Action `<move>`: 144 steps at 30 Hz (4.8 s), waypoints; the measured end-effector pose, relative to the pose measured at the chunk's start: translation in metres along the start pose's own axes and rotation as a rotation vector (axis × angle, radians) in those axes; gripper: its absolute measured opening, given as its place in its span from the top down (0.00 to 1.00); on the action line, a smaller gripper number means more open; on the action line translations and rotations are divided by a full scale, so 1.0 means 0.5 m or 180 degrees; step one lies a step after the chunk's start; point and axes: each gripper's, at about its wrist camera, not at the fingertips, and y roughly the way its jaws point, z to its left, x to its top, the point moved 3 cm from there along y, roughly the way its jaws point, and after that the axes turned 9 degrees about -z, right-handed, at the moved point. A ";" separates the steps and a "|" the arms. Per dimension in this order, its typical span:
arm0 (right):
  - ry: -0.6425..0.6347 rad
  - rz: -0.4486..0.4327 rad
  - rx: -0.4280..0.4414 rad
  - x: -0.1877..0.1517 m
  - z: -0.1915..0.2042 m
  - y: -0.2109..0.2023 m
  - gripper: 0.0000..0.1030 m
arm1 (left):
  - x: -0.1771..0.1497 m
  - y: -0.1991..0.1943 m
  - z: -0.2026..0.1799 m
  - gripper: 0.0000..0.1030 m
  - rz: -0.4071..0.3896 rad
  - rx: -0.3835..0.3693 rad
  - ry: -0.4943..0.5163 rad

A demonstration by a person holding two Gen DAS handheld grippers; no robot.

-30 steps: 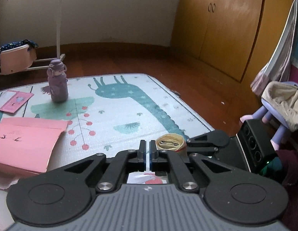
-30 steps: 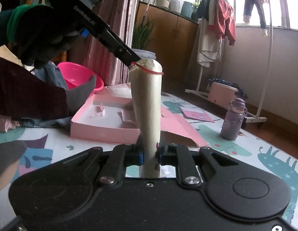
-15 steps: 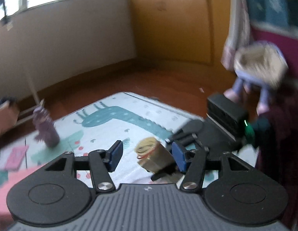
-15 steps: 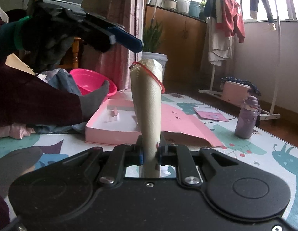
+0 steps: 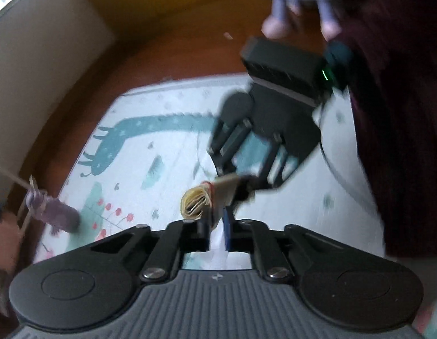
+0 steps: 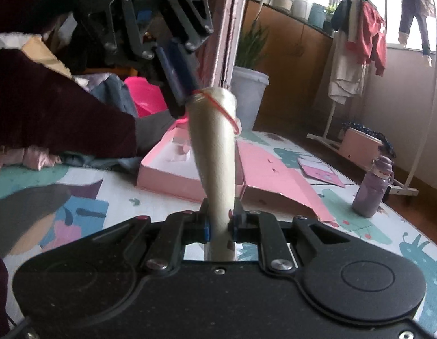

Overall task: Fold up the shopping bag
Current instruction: 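Stretch the red band down around the roll with the left gripper while the right gripper holds it, then grasp the banded roll with the left gripper while the right gripper still holds it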

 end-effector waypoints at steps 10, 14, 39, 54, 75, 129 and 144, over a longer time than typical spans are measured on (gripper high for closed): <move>0.0238 -0.0147 -0.0111 0.008 -0.018 -0.013 0.88 | 0.011 0.004 -0.032 1.00 0.0326 0.0158 0.0564; 0.0569 -0.0260 -0.0071 0.006 -0.026 -0.015 0.88 | 0.011 0.014 -0.054 1.00 0.0372 0.0249 0.0719; 0.1947 -0.0800 0.0027 -0.014 -0.066 -0.015 0.88 | 0.009 -0.043 0.003 0.98 -0.0778 0.1113 -0.0926; 0.1928 -0.0824 -0.0038 -0.012 -0.076 -0.026 0.88 | 0.010 -0.033 0.005 0.67 -0.0834 0.1471 -0.1152; 0.1601 -0.0680 -0.0010 0.001 -0.059 -0.026 0.88 | 0.030 0.009 -0.036 0.99 -0.0368 0.1446 -0.0501; 0.2402 -0.1402 0.0978 0.012 -0.103 -0.068 0.86 | -0.161 -0.030 0.064 0.71 -0.3167 -0.0135 -0.4001; 0.2485 -0.1220 0.1450 0.011 -0.069 -0.052 0.86 | -0.159 -0.022 0.033 0.79 -0.2945 -0.0244 -0.4068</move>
